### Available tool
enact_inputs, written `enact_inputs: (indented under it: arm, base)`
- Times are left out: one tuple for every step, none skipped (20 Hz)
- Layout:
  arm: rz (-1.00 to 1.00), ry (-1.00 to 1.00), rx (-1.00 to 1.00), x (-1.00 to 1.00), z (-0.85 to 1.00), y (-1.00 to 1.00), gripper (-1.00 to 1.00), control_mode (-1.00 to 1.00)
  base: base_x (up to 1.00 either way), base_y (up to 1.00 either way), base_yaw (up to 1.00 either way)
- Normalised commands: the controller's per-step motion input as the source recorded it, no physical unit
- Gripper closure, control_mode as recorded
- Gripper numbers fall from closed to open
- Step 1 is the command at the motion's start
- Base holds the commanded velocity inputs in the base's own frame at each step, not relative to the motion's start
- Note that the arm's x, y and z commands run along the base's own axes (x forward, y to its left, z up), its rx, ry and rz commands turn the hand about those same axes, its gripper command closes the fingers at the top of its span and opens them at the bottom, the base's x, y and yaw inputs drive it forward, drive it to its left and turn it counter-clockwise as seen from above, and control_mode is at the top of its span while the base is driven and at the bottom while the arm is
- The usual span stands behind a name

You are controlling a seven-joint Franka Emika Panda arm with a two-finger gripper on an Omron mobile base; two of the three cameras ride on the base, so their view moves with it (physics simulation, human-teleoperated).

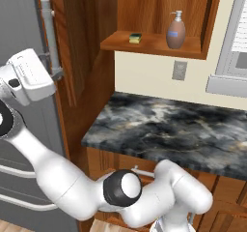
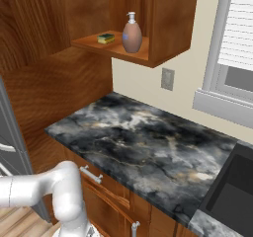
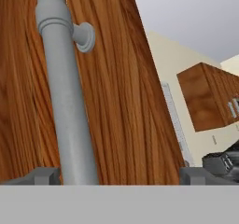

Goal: Pick up the sponge and soap dispenser from the sink, and place them back in the cabinet, and close the cabinet door.

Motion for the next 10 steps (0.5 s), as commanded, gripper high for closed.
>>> enact_inputs:
  arm:
    - [0.09, 0.00, 0.00, 0.00, 0.00, -0.65, -1.00, -1.00]
    - [0.10, 0.00, 0.00, 0.00, 0.00, -0.64, -1.00, -1.00]
    - [0.11, 0.00, 0.00, 0.00, -0.03, -0.64, -1.00, -1.00]
    - [0.11, 0.00, 0.00, 0.00, -0.04, -0.61, -1.00, -1.00]
    - [0.11, 0.00, 0.00, 0.00, -0.01, -0.60, -1.00, -1.00]
    - [0.12, 0.00, 0.00, 0.00, 0.00, -0.61, -1.00, -1.00]
    - [0.13, 0.00, 0.00, 0.00, 0.00, -0.60, -1.00, -1.00]
    - [0.12, 0.00, 0.00, 0.00, -0.01, -0.57, -1.00, -1.00]
    - [0.13, 0.00, 0.00, 0.00, -0.01, -0.59, -1.00, -1.00]
    - [0.13, 0.00, 0.00, 0.00, -0.01, -0.59, -1.00, -1.00]
  base:
    - [0.00, 0.00, 0.00]
    - [0.00, 0.00, 0.00]
    - [0.00, 0.00, 0.00]
    - [0.00, 0.00, 0.00]
    - [0.00, 0.00, 0.00]
    - [0.00, 0.00, 0.00]
    - [0.00, 0.00, 0.00]
    - [0.00, 0.00, 0.00]
    - [0.00, 0.00, 0.00]
    - [0.00, 0.00, 0.00]
